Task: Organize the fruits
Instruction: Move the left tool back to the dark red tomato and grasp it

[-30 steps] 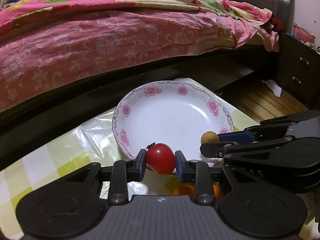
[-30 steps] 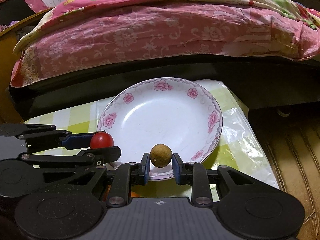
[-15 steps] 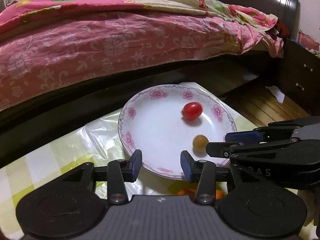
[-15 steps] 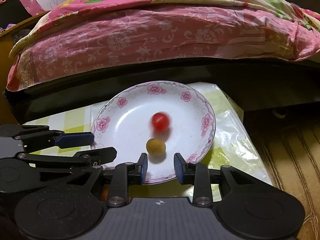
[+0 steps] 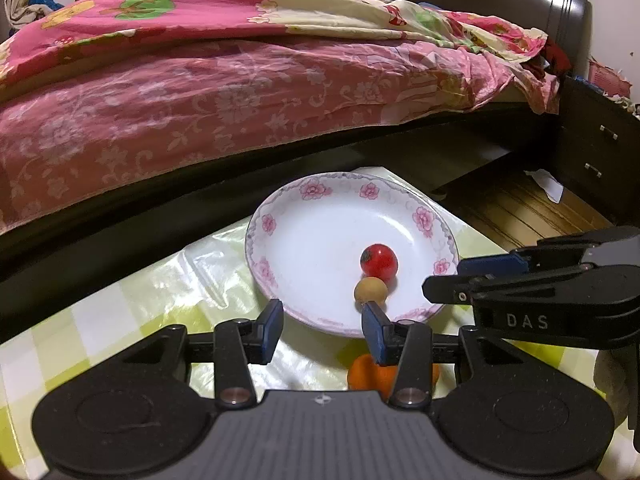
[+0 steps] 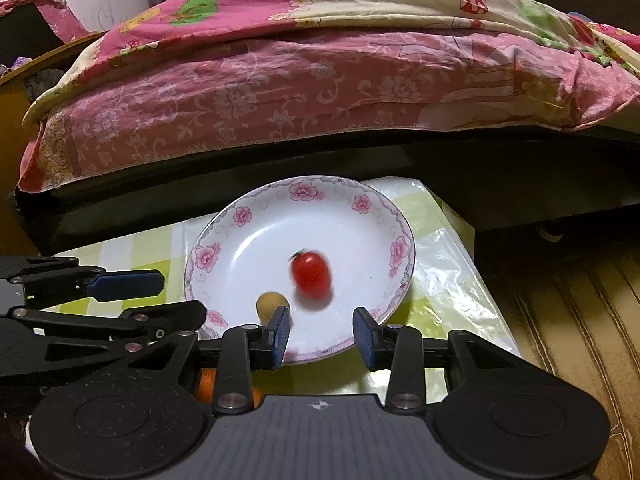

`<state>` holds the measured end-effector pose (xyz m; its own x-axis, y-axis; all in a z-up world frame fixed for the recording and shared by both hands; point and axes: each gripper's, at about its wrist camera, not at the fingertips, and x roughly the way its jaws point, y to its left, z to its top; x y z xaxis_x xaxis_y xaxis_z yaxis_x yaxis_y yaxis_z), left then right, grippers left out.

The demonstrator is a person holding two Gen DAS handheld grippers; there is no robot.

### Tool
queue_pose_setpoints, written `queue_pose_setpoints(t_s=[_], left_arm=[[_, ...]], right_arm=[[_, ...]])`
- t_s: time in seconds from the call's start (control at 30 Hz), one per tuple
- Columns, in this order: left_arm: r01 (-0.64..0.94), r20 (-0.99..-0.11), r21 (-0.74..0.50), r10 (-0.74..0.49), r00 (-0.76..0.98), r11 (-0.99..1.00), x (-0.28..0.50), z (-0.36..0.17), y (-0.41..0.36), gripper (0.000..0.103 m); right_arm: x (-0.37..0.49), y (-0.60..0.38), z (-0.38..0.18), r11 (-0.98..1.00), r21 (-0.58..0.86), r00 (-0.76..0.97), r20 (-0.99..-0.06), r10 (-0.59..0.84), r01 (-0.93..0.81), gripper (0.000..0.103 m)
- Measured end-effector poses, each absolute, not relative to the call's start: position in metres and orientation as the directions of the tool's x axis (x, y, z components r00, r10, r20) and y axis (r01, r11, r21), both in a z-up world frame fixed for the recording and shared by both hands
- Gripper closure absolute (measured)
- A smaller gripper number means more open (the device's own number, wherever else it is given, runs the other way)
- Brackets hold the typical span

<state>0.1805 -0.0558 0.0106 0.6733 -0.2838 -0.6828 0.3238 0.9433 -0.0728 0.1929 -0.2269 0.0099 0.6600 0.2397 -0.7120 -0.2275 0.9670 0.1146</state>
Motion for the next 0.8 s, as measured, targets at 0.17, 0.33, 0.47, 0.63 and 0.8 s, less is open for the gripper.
queue_pose_setpoints(t_s=[0.17, 0.33, 0.47, 0.63, 0.8], left_arm=[[0.319, -0.690, -0.104, -0.299, 0.659, 0.942, 0.172, 0.013, -0.048, 0.051], [0.324, -0.705, -0.122, -0.312, 0.637, 0.938, 0.157, 0.012, -0.036, 0.051], [0.334, -0.724, -0.127, -0.318, 0.612, 0.934, 0.145, 0.008, -0.028, 0.051], [0.370, -0.742, -0.129, -0.337, 0.580, 0.920, 0.126, 0.004, -0.019, 0.051], [0.423, -0.758, -0.102, -0.346, 0.553, 0.900, 0.111, -0.002, -0.018, 0.051]], right_arm=[[0.182, -0.226, 0.008, 0.961, 0.132, 0.641, -0.722, 0.261, -0.243, 0.070], [0.168, -0.224, 0.008, 0.950, 0.154, 0.618, -0.729, 0.295, -0.272, 0.070], [0.155, -0.219, 0.005, 0.936, 0.171, 0.590, -0.738, 0.328, -0.308, 0.070], [0.139, -0.208, -0.001, 0.917, 0.185, 0.545, -0.756, 0.362, -0.353, 0.070], [0.129, -0.201, -0.008, 0.910, 0.182, 0.520, -0.771, 0.367, -0.372, 0.070]])
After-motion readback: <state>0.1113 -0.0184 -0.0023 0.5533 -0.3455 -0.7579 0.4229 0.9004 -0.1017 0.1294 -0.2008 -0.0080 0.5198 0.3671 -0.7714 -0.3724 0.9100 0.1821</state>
